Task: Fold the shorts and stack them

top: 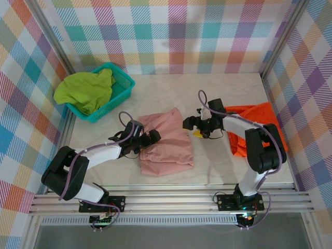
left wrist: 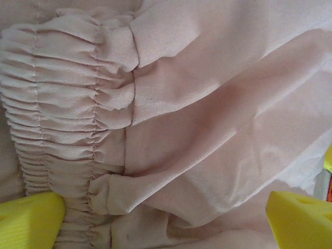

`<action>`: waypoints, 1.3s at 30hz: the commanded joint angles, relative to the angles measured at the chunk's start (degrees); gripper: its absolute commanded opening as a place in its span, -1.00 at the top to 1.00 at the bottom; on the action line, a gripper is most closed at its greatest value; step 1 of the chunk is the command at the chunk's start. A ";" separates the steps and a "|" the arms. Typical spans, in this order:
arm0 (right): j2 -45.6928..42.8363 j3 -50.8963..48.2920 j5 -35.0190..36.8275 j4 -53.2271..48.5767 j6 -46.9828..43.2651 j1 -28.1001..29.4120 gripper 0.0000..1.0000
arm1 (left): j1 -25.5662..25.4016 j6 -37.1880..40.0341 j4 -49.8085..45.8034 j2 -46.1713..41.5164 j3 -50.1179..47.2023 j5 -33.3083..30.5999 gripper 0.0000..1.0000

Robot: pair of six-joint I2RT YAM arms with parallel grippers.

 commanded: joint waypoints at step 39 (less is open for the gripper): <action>6.98 -1.10 -3.29 9.51 3.23 4.94 0.28 | -0.33 -1.22 2.66 1.15 -3.31 -2.26 -1.00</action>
